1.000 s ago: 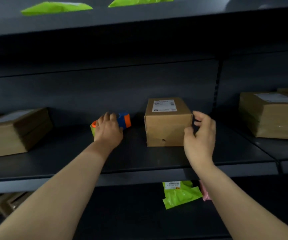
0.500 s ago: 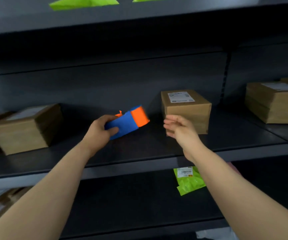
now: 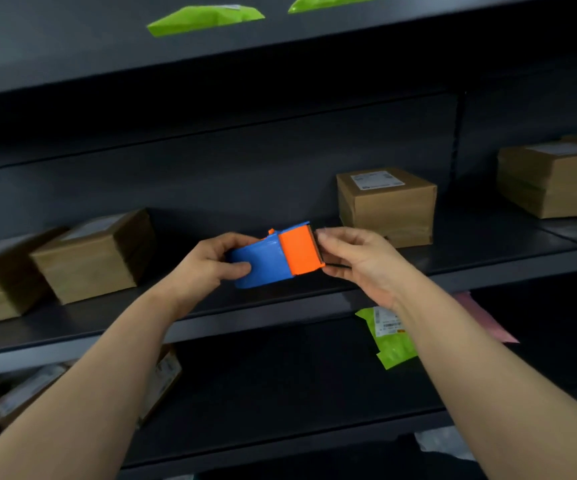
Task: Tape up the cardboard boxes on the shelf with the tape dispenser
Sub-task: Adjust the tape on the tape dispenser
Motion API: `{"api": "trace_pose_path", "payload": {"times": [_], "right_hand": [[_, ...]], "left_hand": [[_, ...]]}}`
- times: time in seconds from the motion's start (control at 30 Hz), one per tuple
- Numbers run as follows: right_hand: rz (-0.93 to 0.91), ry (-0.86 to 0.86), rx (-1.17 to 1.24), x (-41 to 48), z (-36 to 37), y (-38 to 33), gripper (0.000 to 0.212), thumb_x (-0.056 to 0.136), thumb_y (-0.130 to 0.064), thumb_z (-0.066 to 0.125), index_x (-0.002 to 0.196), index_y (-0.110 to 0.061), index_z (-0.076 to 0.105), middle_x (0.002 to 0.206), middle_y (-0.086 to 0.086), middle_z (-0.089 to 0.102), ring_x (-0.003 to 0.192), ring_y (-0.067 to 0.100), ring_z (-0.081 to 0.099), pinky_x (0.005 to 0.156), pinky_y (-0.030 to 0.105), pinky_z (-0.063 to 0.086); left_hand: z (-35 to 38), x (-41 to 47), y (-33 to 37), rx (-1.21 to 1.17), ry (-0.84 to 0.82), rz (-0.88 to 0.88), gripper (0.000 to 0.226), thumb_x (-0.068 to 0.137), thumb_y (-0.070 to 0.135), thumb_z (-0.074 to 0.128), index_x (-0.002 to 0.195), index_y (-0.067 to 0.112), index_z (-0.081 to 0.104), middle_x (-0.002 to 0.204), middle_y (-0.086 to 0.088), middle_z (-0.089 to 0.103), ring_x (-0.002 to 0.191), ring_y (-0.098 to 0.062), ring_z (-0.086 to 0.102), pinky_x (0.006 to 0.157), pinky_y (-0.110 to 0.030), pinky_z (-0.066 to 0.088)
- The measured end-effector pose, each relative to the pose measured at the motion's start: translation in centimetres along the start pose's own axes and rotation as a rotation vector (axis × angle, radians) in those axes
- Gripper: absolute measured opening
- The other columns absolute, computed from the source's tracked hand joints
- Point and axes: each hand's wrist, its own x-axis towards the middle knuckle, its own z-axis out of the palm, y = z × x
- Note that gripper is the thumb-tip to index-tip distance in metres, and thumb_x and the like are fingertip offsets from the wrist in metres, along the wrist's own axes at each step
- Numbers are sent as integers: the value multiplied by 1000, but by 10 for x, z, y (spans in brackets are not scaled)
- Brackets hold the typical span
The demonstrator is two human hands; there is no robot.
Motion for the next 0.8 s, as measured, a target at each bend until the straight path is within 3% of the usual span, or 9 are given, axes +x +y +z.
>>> {"api": "trace_pose_path", "payload": {"times": [0.03, 0.1, 0.2, 0.27, 0.37, 0.63, 0.8], "right_hand": [[-28, 52, -31, -2, -1, 1, 6, 86, -19, 70, 91, -18, 71, 84, -1, 71, 79, 10, 66, 68, 24, 53], [-81, 177, -110, -4, -6, 4, 6, 90, -13, 66, 88, -17, 70, 79, -1, 69, 68, 5, 65, 60, 19, 52], [-141, 349, -159, -6, -20, 5, 14, 93, -11, 62, 83, -19, 68, 80, -1, 68, 68, 5, 62, 56, 15, 49], [-166, 392, -184, -11, -34, 2, 17, 94, -11, 61, 82, -21, 68, 81, -1, 68, 71, 6, 61, 56, 13, 49], [-197, 426, -205, -18, -58, -6, 16, 92, -11, 64, 81, -21, 68, 80, -2, 68, 71, 7, 61, 57, 12, 48], [-199, 510, -290, -14, -95, -7, 20, 89, -13, 68, 75, -27, 68, 83, -1, 70, 78, 13, 64, 70, 26, 53], [-206, 500, -258, -5, -111, -13, 21, 91, -8, 64, 76, -22, 66, 80, -1, 66, 67, 10, 61, 69, 23, 55]], "left_hand": [[2, 1, 0, -8, -11, -5, 32, 81, 0, 66, 109, 14, 65, 98, 3, 70, 89, -7, 62, 75, -12, 47], [10, 5, 1, 34, -38, -4, 32, 74, 26, 68, 105, 23, 64, 99, 2, 68, 91, -9, 61, 76, -14, 47], [35, 14, 8, 529, -48, 89, 62, 58, 63, 75, 106, 31, 51, 105, 9, 57, 96, -7, 54, 83, -25, 43], [56, 18, 16, 824, 73, 246, 72, 55, 60, 81, 107, 32, 41, 103, 14, 50, 97, -10, 49, 86, -32, 37], [78, 29, 23, 900, 180, 419, 68, 64, 55, 80, 115, 31, 42, 108, 14, 51, 103, -13, 48, 88, -34, 33], [105, 48, 14, 987, 168, 476, 74, 68, 61, 74, 127, 27, 44, 120, 8, 56, 108, -17, 49, 97, -38, 30], [100, 52, 13, 948, 203, 409, 77, 68, 61, 74, 131, 28, 43, 121, 8, 53, 111, -17, 45, 95, -37, 29]]}}
